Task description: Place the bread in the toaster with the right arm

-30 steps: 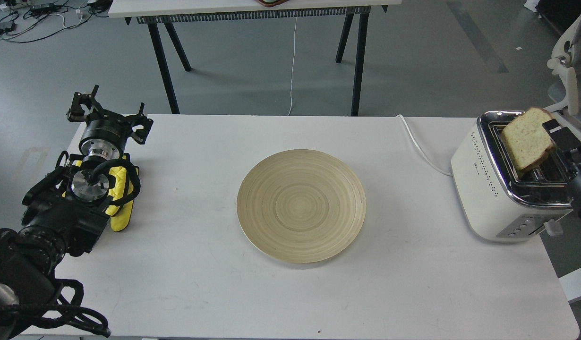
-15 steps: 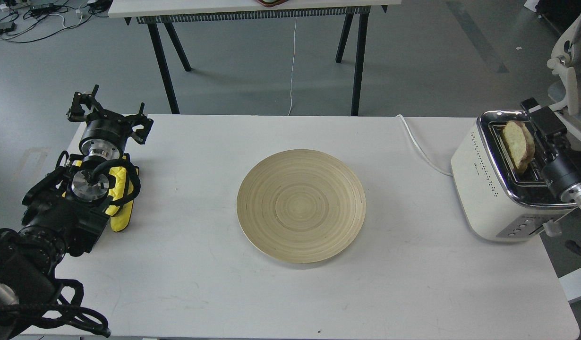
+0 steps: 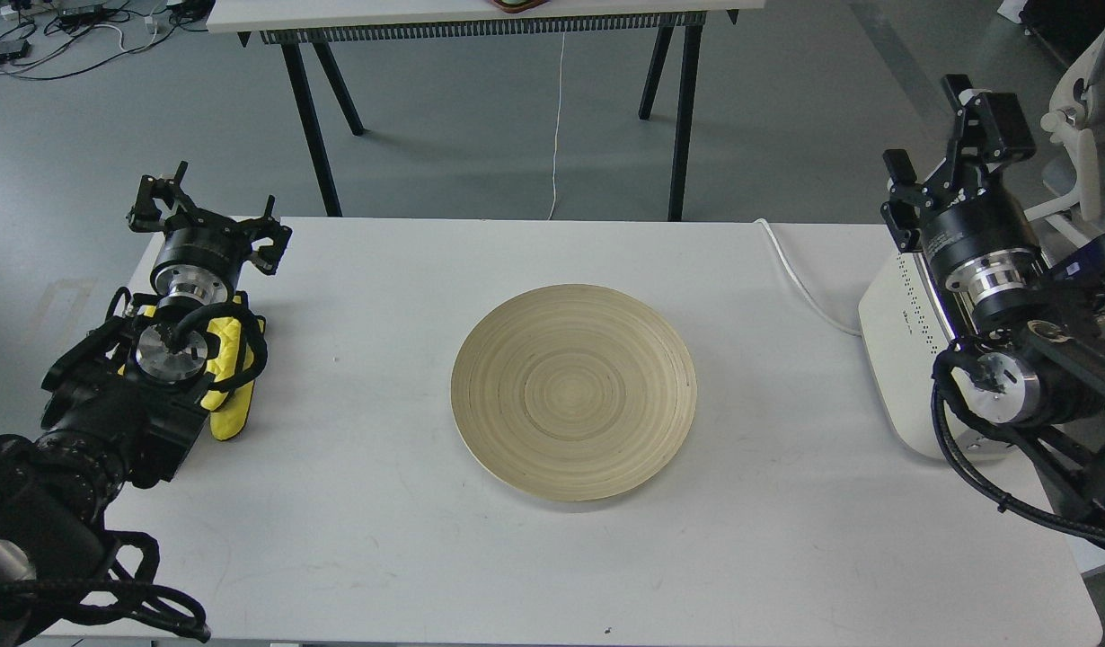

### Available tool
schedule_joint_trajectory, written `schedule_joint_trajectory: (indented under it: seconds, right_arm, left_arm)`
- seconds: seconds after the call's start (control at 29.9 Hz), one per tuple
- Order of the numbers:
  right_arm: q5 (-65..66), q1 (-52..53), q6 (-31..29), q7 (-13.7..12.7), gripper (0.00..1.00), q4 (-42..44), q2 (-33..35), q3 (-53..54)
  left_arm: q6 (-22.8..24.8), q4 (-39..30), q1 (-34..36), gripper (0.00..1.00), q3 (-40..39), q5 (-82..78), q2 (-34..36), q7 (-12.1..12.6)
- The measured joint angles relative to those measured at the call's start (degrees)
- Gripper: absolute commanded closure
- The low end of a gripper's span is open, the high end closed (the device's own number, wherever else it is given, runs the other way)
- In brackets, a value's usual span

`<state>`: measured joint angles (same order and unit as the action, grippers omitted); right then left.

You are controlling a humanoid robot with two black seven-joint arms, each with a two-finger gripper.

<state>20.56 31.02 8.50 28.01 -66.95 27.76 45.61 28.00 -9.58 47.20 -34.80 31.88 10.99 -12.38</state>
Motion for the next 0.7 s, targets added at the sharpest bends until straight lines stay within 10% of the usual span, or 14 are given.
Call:
schedule_joint_trajectory:
  seconds: [0.27, 0.7]
  right_arm:
    - [-4.86, -1.24, -13.11, 0.00, 0.02, 11.80, -16.00, 5.51]
    - [-10.01, -3.21, -21.21, 0.00, 0.02, 15.92, -18.36, 8.01]
  left_arm:
    - [0.00, 0.00, 0.00, 0.00, 0.00, 0.02, 0.00, 0.00]
    - [0.00, 0.00, 0.00, 0.00, 0.00, 0.02, 0.00, -0.02]
